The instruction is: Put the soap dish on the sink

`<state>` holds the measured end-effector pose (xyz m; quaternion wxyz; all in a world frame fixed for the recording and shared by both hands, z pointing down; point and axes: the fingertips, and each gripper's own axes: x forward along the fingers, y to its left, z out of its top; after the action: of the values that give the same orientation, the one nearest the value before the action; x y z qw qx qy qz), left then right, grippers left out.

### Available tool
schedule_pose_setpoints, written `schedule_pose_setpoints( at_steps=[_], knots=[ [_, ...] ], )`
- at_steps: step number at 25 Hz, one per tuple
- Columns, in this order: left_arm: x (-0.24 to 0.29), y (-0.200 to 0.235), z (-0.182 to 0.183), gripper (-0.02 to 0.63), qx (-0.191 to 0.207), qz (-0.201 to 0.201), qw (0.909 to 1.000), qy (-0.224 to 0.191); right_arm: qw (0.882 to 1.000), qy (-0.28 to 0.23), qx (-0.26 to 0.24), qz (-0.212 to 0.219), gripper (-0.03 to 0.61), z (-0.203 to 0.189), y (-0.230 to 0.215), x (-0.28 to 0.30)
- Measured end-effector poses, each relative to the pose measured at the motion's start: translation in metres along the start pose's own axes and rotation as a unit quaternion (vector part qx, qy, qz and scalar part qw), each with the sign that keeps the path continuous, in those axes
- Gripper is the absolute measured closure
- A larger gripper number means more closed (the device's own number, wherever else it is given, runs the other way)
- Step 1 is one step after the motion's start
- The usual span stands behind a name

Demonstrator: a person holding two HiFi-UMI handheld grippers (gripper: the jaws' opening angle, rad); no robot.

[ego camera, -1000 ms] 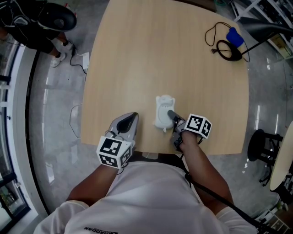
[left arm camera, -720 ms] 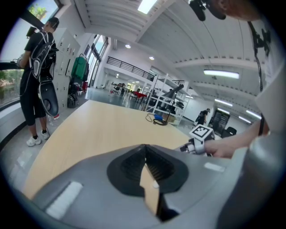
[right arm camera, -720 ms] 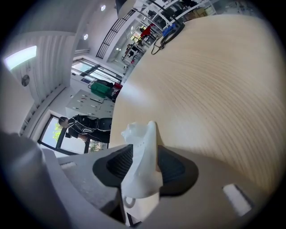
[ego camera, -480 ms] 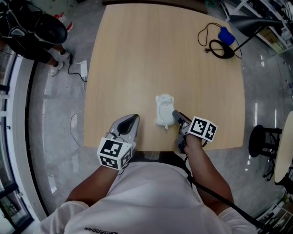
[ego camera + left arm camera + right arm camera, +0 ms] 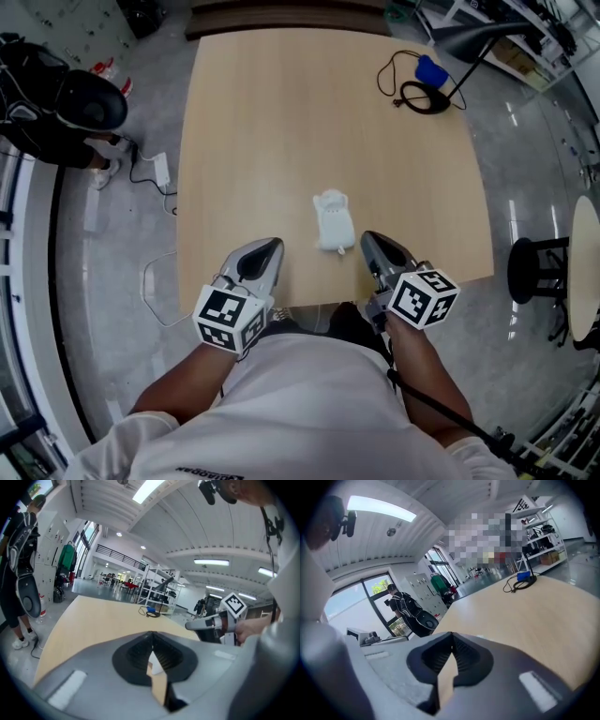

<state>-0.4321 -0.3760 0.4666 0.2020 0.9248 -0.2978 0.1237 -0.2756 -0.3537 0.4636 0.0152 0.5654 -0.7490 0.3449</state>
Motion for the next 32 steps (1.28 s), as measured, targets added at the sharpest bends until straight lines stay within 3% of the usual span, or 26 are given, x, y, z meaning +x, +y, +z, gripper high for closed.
schedule_pose_setpoints(
  at_steps=[7, 10, 14, 16, 25, 32],
  knots=[
    [0.0, -0.022, 0.006, 0.606, 0.013, -0.005, 0.9997, -0.018, 0.999, -0.025, -0.016, 0.03, 0.577, 0.006, 0.017, -0.033],
    [0.002, -0.033, 0.01, 0.605, 0.011, 0.004, 0.9995, -0.028, 0.998, -0.029, -0.001, 0.058, 0.577, 0.009, 0.014, -0.042],
    [0.004, -0.044, 0.012, 0.604, -0.069, 0.023, 0.9964, -0.044, 0.994, -0.021, 0.023, 0.1, 0.577, 0.013, 0.009, -0.058],
    [0.003, -0.051, 0.013, 0.605, -0.088, 0.039, 0.9939, -0.054, 0.993, -0.018, 0.015, 0.116, 0.577, 0.016, 0.007, -0.067],
    [0.002, -0.102, 0.008, 0.604, -0.06, 0.1, 0.9899, -0.081, 0.985, 0.002, -0.018, 0.174, 0.577, 0.018, -0.01, -0.11],
    [0.01, -0.143, 0.003, 0.606, -0.048, 0.114, 0.9889, -0.083, 0.982, 0.004, 0.001, 0.19, 0.577, 0.016, -0.037, -0.135]
  ],
)
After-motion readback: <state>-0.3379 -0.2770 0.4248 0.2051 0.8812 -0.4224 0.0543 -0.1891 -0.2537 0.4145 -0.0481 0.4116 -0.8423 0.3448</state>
